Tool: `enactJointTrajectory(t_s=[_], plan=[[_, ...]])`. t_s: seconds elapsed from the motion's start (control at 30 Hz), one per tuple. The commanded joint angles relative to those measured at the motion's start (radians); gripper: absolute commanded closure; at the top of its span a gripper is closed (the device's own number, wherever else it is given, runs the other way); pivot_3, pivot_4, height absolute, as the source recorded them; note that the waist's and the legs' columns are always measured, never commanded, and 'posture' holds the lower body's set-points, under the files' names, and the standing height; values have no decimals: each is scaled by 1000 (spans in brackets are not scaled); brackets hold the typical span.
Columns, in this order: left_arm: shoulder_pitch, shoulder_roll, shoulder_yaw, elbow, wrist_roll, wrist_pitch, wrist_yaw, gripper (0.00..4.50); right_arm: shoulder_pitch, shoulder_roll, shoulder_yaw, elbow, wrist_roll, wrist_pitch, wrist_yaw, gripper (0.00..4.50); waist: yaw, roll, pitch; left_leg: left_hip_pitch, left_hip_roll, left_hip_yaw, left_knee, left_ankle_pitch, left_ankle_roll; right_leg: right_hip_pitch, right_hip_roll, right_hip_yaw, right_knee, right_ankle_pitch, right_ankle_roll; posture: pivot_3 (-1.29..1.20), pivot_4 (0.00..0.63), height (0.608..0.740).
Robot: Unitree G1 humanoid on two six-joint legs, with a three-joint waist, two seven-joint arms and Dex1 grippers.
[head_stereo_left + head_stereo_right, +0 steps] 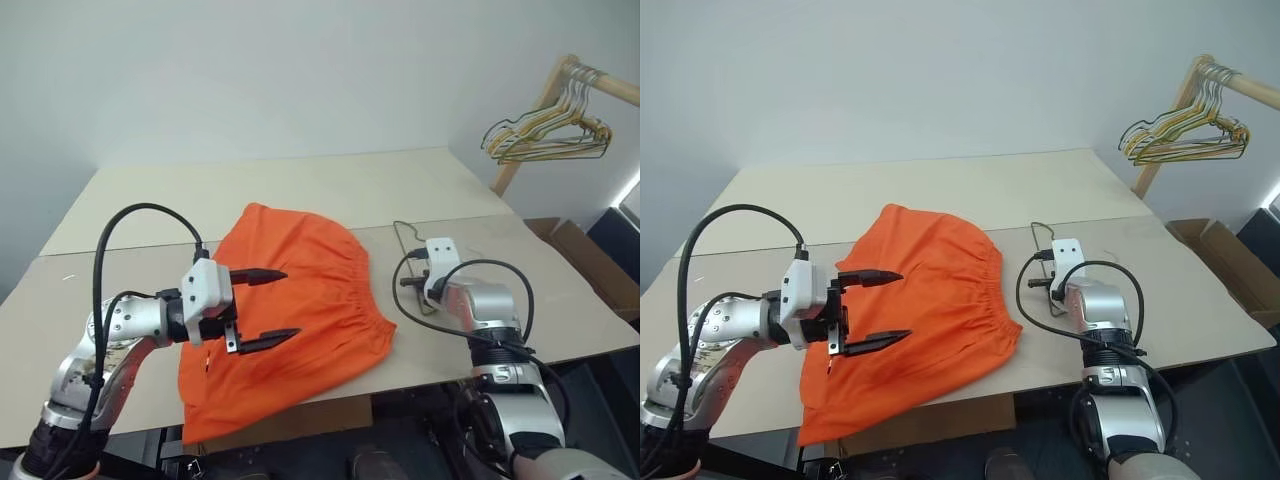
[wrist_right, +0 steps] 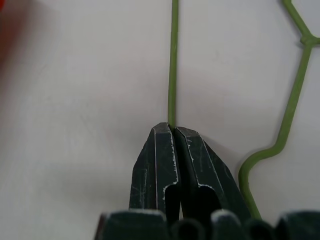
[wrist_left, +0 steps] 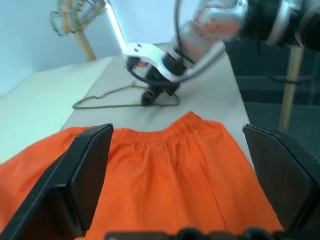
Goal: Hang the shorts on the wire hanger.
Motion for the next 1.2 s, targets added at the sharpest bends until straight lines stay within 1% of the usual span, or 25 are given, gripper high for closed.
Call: enactJointTrajectory(t_s=[0.03, 0.13, 0.23, 0.3, 0.33, 0.37, 0.43, 0.6, 0.87, 0.9, 0.93, 1.0, 1.03, 1.2], plan=[[-68, -73, 44, 25, -79, 77, 128, 0, -6, -12, -8, -183, 29, -54, 23, 4465, 1, 2, 1, -1, -1, -1, 0, 0, 0, -1, -1, 0, 0, 0, 0, -58, 0, 740], [-119, -162, 89, 62, -176, 159, 233, 0, 15, -16, -28, -327, 80, -42, 60, 4465, 4, 3, 2, -3, -1, -4, 0, 0, 0, -2, -1, 0, 0, 0, 1, -65, 0, 740], [-186, -248, 154, 113, -346, 298, 379, 0, 63, -42, 0, -476, 98, -100, 112, 4465, 6, 3, 2, -4, -1, -6, 0, 0, 0, -2, -2, -1, 0, 0, 1, -70, 0, 740], [-253, -327, 190, 179, -467, 357, 478, 0, 143, -57, 57, -612, 95, -288, 186, 4465, 7, 3, 2, -3, -1, -6, 0, 0, 0, -2, -2, -1, 0, 0, 1, -80, 0, 740], [-278, -357, 204, 199, -507, 369, 515, 0, 178, -66, 84, -651, 84, -391, 217, 4465, 22, 3, 2, -4, -2, -6, 0, 0, 0, -2, -2, -1, 0, 0, 1, -80, 0, 740], [-307, -387, 226, 222, -564, 388, 558, 0, 214, -74, 116, -674, 58, -511, 236, 4465, 23, 3, 2, -5, -2, -6, 1, 0, 0, -3, -2, -3, 0, 0, 2, -84, 0, 740], [-349, -422, 256, 245, -627, 409, 621, 0, 262, -77, 163, -683, 25, -668, 259, 4465, 22, 3, 2, -6, -2, -5, 2, 0, 0, -3, -2, -3, 0, 0, 2, -86, 0, 740], [-395, -455, 258, 278, -677, 421, 684, 0, 315, -55, 224, -677, 8, -877, 286, 4465, 22, 2, 2, -3, -3, -5, 2, 0, 0, -2, -2, -1, 0, 0, 2, -91, 0, 740], [-408, -482, 265, 264, -730, 406, 698, 0, 330, -47, 283, -645, -32, -973, 289, 4465, 25, 2, 2, -3, -3, -5, 2, 0, -1, -1, -2, -1, 0, 0, 2, -96, 0, 740], [-409, -483, 267, 267, -737, 404, 704, 373, 331, -46, 286, -640, -35, -979, 287, 4500, 25, 2, 2, -3, -3, -4, 2, 0, -1, -1, -2, -1, 0, 0, 2, -95, 0, 740], [-409, -482, 266, 266, -731, 396, 695, 575, 333, -47, 289, -638, -37, -984, 289, 4500, 26, 2, 2, -3, -3, -4, 2, 0, -1, -1, -2, -1, 0, 0, 2, -95, 0, 740], [-406, -475, 258, 260, -711, 382, 677, 1244, 338, -50, 294, -632, -38, -997, 294, 4500, 25, 2, 2, -3, -3, -4, 2, 0, -1, -1, -2, -1, 0, 0, 2, -96, 0, 740], [-404, -473, 256, 257, -716, 383, 666, 1505, 342, -53, 295, -630, -38, -1000, 297, 4500, 25, 2, 2, -3, -3, -4, 2, 0, -1, -1, -2, -1, 0, 0, 2, -94, 0, 740], [-402, -468, 241, 250, -707, 384, 665, 3251, 343, -49, 295, -622, -44, -998, 295, 4500, 26, 2, 2, -3, -3, -3, 2, 0, -1, -1, -2, -1, 0, 0, 2, -94, 0, 740]])
